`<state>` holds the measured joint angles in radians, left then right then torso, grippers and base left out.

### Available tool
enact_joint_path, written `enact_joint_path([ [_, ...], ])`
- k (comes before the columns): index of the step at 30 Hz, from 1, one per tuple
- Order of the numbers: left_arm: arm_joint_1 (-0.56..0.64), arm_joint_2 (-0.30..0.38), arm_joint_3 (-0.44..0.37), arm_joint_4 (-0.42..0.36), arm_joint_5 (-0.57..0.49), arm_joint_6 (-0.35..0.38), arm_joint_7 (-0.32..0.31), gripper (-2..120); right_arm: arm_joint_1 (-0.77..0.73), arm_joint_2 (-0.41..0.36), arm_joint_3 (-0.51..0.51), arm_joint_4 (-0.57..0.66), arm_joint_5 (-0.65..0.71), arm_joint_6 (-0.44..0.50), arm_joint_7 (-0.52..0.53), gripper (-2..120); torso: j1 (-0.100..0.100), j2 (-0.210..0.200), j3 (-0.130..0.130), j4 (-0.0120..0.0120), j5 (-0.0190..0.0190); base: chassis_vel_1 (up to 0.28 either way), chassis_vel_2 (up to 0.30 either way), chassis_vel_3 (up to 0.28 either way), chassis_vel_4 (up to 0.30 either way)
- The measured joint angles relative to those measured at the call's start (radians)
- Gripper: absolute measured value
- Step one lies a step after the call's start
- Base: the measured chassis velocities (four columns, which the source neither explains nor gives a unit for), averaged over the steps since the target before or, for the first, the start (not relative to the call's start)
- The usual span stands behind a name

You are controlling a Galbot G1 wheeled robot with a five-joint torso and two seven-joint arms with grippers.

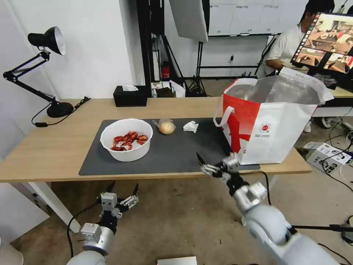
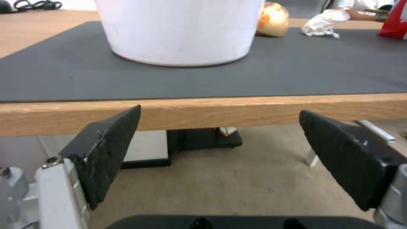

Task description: Pick up the trash from the table and place it into the takeout bag.

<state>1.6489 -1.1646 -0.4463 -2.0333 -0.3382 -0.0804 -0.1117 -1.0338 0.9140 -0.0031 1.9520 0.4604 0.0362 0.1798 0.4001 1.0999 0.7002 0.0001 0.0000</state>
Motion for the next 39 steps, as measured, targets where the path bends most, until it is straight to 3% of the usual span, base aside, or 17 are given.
enact_joint_path([
  [3, -0.001, 0.005, -0.006, 0.0, -0.007, 0.0, -0.001, 100, 0.154, 0.031, -0.126, -0.074, 0.048, -0.065, 0.062, 100, 0.0, 0.0, 0.0, -0.0001, -0.0001, 0.0, 0.0, 0.0, 0.0],
  [4, -0.001, 0.005, -0.006, 0.0, -0.007, 0.0, -0.001, 100, 0.154, 0.031, -0.126, -0.074, 0.048, -0.065, 0.062, 100, 0.0, 0.0, 0.0, -0.0001, -0.0001, 0.0, 0.0, 0.0, 0.0],
  [6, -0.003, 0.008, -0.008, 0.003, -0.011, 0.0, 0.0, 100, 0.283, 0.075, -0.234, -0.146, 0.108, -0.145, 0.135, 100, 0.0, 0.0, 0.0, -0.0002, 0.0002, 0.0, 0.0, 0.0, 0.0],
  [7, -0.003, 0.008, -0.008, 0.003, -0.011, 0.0, 0.0, 100, 0.283, 0.075, -0.234, -0.146, 0.108, -0.145, 0.135, 100, 0.0, 0.0, 0.0, -0.0002, 0.0002, 0.0, 0.0, 0.0, 0.0],
  [13, -0.021, 0.006, 0.005, 0.02, -0.012, 0.0, 0.0, 100, 0.566, 0.224, -0.392, -0.388, 0.205, -0.256, 0.306, 100, 0.0, 0.0, 0.0, 0.0001, -0.0003, 0.0, 0.0, 0.0, 0.0],
  [17, -0.033, 0.008, 0.007, 0.027, -0.017, 0.0, 0.0, 100, 0.636, 0.281, -0.415, -0.48, 0.249, -0.294, 0.365, 100, 0.0, 0.0, 0.0, 0.0002, -0.0003, 0.0, 0.0, 0.0, 0.0],
  [20, -0.044, 0.01, 0.007, 0.036, -0.025, 0.0, -0.001, 100, 0.709, 0.36, -0.419, -0.627, 0.283, -0.324, 0.421, 100, 0.0, 0.0, 0.0, 0.0, -0.0002, 0.0, 0.0, 0.0, 0.0],
  [28, -0.04, 0.009, 0.006, 0.043, -0.027, -0.005, 0.001, 100, 0.764, 0.452, -0.382, -0.819, 0.297, -0.348, 0.469, 100, 0.0, 0.0, 0.0, -0.0001, 0.0, 0.0, 0.0, 0.0, 0.0],
  [39, -0.046, 0.015, 0.012, 0.048, -0.029, -0.008, 0.003, 100, 0.755, 0.486, -0.317, -0.896, 0.342, -0.368, 0.445, 100, 0.0, 0.0, 0.0, -0.0002, 0.0, 0.0, 0.0, 0.0, 0.0],
])
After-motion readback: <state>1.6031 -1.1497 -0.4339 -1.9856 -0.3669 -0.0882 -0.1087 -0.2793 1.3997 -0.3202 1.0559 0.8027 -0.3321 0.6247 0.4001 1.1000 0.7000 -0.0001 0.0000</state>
